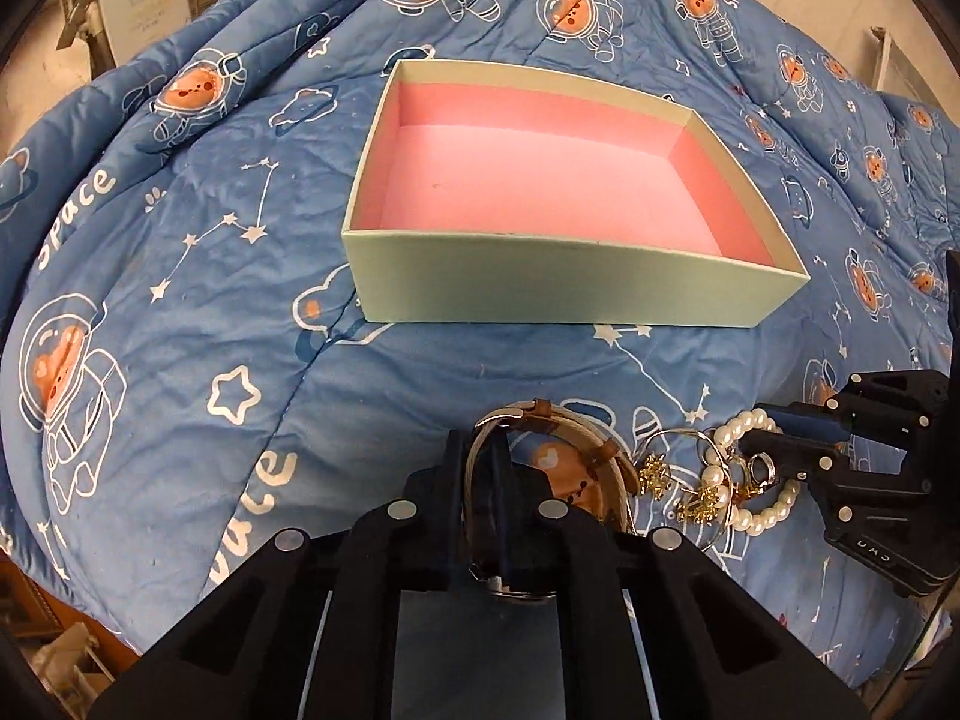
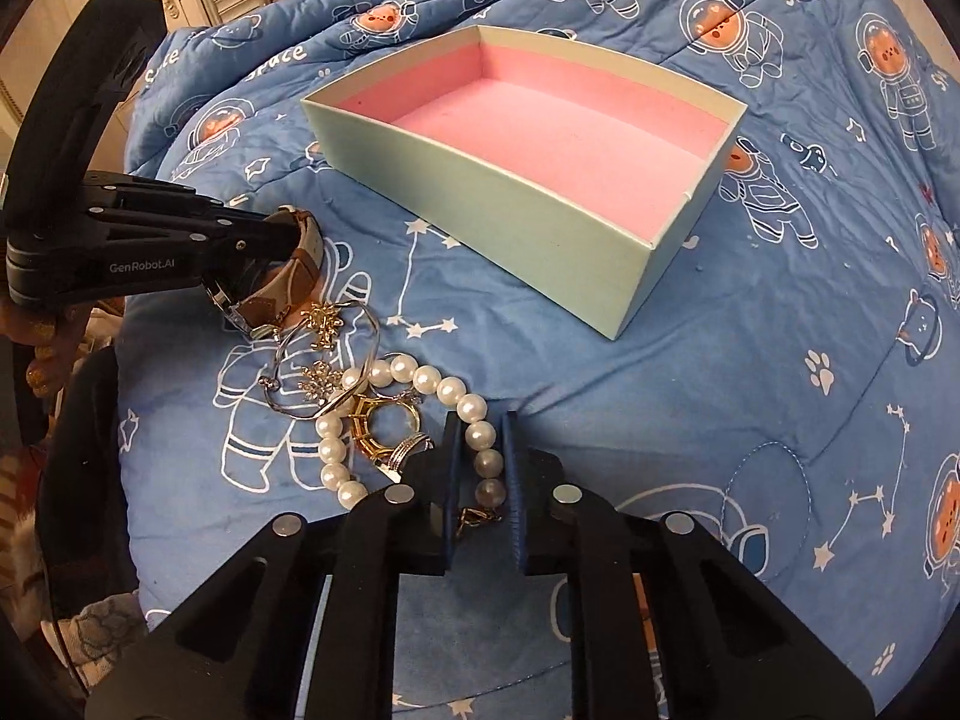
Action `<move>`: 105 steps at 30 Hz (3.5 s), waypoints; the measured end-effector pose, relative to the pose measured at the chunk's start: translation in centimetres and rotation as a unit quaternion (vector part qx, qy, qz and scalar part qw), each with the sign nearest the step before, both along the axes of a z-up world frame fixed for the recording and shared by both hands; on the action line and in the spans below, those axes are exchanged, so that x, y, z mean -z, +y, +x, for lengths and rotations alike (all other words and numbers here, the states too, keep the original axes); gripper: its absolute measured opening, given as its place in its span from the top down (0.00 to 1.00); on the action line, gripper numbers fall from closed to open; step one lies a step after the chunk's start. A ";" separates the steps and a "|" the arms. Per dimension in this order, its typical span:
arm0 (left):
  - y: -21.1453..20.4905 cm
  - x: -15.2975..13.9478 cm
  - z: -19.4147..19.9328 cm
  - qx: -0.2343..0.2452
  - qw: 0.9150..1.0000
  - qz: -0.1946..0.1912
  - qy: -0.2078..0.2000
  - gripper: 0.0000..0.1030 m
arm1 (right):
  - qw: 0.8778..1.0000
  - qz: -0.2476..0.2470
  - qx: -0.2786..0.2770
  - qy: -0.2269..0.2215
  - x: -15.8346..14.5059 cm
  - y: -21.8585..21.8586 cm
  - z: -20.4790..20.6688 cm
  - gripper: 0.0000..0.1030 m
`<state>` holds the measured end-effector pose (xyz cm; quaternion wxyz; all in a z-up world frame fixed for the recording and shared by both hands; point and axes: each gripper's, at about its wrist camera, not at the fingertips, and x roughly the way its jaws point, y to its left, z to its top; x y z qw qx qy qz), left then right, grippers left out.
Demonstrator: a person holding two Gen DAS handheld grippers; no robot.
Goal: Organize jewelry
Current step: 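Grasp the rose-gold watch with the left gripper while the right gripper grasps the pearl bracelet, then carry the watch with the left gripper into the pink box while the right gripper carries the bracelet there, then open both grippers, withdraw them from the box toward the gold jewelry pile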
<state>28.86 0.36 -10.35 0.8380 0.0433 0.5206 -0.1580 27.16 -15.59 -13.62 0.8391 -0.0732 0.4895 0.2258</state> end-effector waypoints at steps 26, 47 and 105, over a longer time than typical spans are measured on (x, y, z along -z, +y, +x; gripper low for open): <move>-0.9 -7.5 -0.7 -0.003 0.994 -0.048 -0.100 0.95 | 0.988 0.110 -0.033 -0.100 -11.8 -0.2 -0.2 0.90; -3.6 -3.3 12.7 -0.022 0.999 0.010 -0.031 0.95 | 0.992 0.100 0.073 -0.012 -5.9 -0.9 16.1 0.90; 2.1 -1.1 -9.1 -0.072 0.986 -0.010 -0.147 0.07 | 0.995 0.037 0.011 -0.093 -3.0 0.0 -3.9 0.37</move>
